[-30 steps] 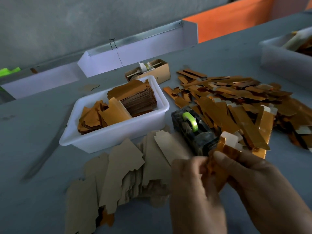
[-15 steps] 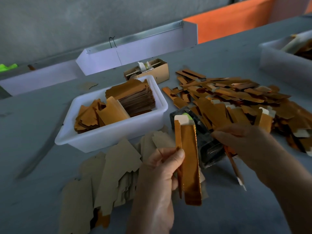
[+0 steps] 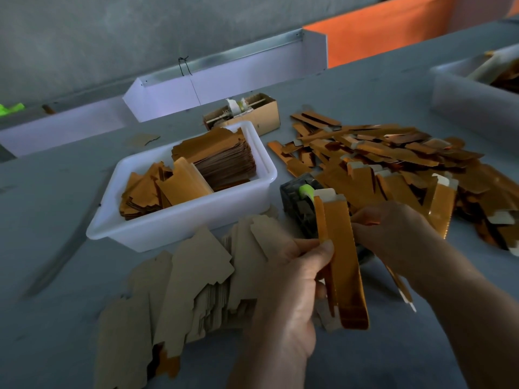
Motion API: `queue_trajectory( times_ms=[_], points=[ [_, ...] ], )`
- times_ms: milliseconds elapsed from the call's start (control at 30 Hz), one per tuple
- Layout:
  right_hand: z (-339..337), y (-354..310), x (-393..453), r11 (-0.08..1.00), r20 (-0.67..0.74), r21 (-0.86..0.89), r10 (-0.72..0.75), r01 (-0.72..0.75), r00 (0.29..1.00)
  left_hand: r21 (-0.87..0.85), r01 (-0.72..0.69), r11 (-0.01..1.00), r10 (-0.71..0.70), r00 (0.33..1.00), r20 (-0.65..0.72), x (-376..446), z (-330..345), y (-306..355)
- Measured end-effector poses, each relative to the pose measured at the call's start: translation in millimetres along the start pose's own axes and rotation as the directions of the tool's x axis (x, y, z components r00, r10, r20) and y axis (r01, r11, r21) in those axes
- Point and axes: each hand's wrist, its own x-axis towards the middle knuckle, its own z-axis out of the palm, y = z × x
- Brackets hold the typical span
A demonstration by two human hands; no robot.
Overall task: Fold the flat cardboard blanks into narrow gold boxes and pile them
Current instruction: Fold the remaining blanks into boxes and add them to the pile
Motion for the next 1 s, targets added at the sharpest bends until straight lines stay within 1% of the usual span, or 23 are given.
queue_trajectory(
  times_ms=[67, 133, 200, 267, 300, 333, 433, 500, 567, 633, 733, 833, 900, 933, 967, 1000],
  points=[
    [-0.2, -1.9, 0.8, 1.000, 0.010, -0.004, 0.012, -0.012, 1.000, 0.020, -0.007, 1.000, 0.007, 1.000, -0.013, 0.8, 0.6, -0.7],
    [1.8, -3.9, -0.2, 1.000, 0.001, 0.024, -0.011, 0.011, 1.000, 0.051, -0.026, 0.998, 0.027, 0.999, -0.027, 0.3, 0.4, -1.4],
    [4.3, -6.2, -3.4, 0.988, -0.073, 0.147, -0.037, 0.048, 0.997, 0.051, -0.043, 0.998, 0.044, 0.999, -0.026, -0.4, 0.8, -1.8],
    [3.2, -7.6, -9.8, 0.949, -0.159, 0.309, -0.010, 0.059, 0.987, 0.034, -0.044, 0.998, 0.045, 0.999, -0.024, -0.5, 1.0, -2.4],
    [2.0, -5.8, -13.5, 0.939, -0.182, 0.339, 0.001, 0.062, 0.983, 0.019, -0.037, 0.999, 0.037, 0.999, -0.026, -0.4, 0.6, -2.8],
    [0.9, -3.0, -17.3, 0.943, -0.192, 0.326, -0.001, 0.065, 0.981, 0.005, -0.029, 1.000, 0.029, 0.999, -0.028, 0.1, -0.2, -3.3],
    [0.2, 4.5, -28.2, 0.977, -0.171, 0.204, -0.026, 0.061, 0.985, -0.031, -0.016, 0.999, 0.015, 0.999, -0.045, 2.2, -2.8, -5.8],
    [3.1, 6.6, -33.0, 0.984, -0.174, 0.169, -0.034, 0.064, 0.984, -0.082, -0.015, 0.997, 0.011, 0.999, -0.050, 2.8, -4.6, -5.5],
    [7.1, 7.8, -35.2, 0.989, -0.182, 0.139, -0.018, 0.044, 0.983, -0.129, -0.032, 0.991, 0.028, 0.999, -0.031, 2.3, -5.9, -2.9],
    [9.7, 8.1, -35.8, 0.992, -0.188, 0.121, -0.001, 0.024, 0.982, -0.135, -0.070, 0.988, 0.070, 0.998, -0.003, 2.5, -5.4, 1.3],
    [12.7, 7.4, -37.4, 0.995, -0.220, 0.099, 0.001, 0.021, 0.975, -0.063, -0.098, 0.993, 0.100, 0.994, 0.033, 5.0, 1.4, 4.3],
    [16.9, 8.6, -39.4, 0.995, -0.272, 0.083, -0.039, 0.063, 0.962, 0.021, -0.107, 0.994, 0.106, 0.994, 0.032, 7.3, 7.8, 3.2],
    [17.7, 7.9, -41.1, 0.995, -0.281, 0.053, -0.064, 0.082, 0.958, 0.091, -0.131, 0.987, 0.129, 0.991, 0.023, 8.1, 9.5, 2.8],
    [17.6, 8.9, -40.3, 0.997, -0.280, -0.011, -0.074, 0.074, 0.957, 0.116, -0.140, 0.983, 0.138, 0.990, 0.022, 8.0, 9.6, 3.2],
    [17.2, 10.2, -39.7, 0.990, -0.285, -0.133, -0.090, 0.053, 0.954, 0.127, -0.146, 0.981, 0.144, 0.989, 0.023, 7.9, 10.1, 4.1],
    [17.8, 12.4, -38.4, 0.958, -0.290, -0.285, -0.106, 0.021, 0.951, 0.123, -0.146, 0.982, 0.144, 0.989, 0.023, 7.3, 10.4, 5.7]
  ],
)
